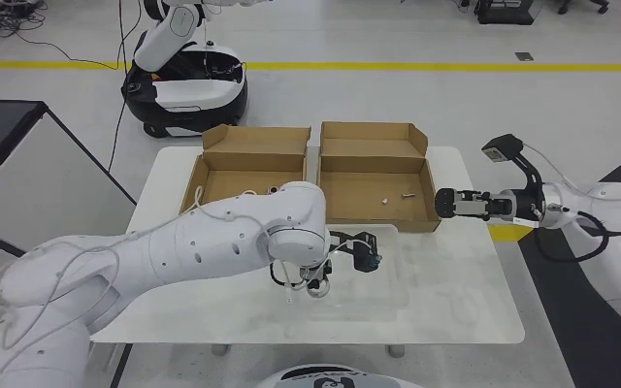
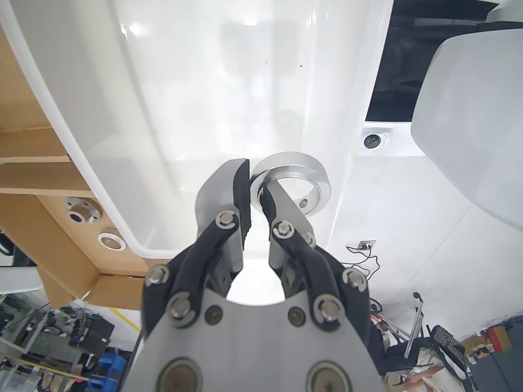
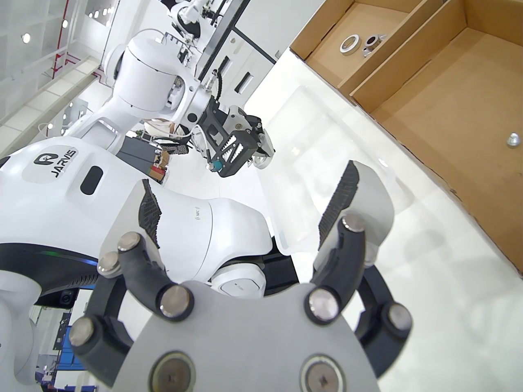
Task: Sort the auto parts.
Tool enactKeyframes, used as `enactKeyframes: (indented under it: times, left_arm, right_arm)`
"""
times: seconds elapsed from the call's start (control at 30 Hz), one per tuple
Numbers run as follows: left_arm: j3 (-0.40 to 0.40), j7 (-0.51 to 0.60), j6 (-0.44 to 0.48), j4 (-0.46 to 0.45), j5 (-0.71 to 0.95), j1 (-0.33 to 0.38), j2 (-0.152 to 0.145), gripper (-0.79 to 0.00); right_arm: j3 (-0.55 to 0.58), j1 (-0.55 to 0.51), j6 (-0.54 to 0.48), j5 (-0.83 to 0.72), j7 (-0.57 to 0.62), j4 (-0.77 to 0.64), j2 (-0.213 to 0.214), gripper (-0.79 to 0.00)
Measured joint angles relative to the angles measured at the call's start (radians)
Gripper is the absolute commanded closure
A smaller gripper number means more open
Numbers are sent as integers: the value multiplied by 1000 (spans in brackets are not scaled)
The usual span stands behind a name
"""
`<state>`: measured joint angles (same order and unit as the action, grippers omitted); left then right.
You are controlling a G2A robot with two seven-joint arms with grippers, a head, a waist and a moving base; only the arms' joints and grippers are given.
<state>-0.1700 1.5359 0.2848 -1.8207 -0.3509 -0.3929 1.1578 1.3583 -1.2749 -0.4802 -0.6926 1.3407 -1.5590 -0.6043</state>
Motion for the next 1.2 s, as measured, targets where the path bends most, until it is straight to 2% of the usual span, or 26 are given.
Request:
enactKeyframes:
  times: [0.1,0.17,0.37,0.53,0.73,0.97,1.2]
  left_arm:
    - [-12,-22,7,10,19,-15,-3,0]
    - [-50,-94,18,30,52,-30,-14,0]
    - [-205,-260,66,28,152,-97,-79,0]
    - [-305,-307,203,28,268,-189,-134,0]
    - [-390,-356,350,48,371,-288,-179,0]
    - [-439,-472,473,76,497,-362,-217,0]
    - [-426,-595,596,107,624,-374,-248,0]
  right_arm:
    - [0,0,0,0,0,0,0,-785]
    - [0,0,0,0,0,0,0,-785]
    - [0,0,0,0,0,0,0,-785]
    - [0,0,0,0,0,0,0,-785]
    - [0,0,0,0,0,0,0,-785]
    - [0,0,0,0,0,0,0,-785]
    - [0,0,0,0,0,0,0,-785]
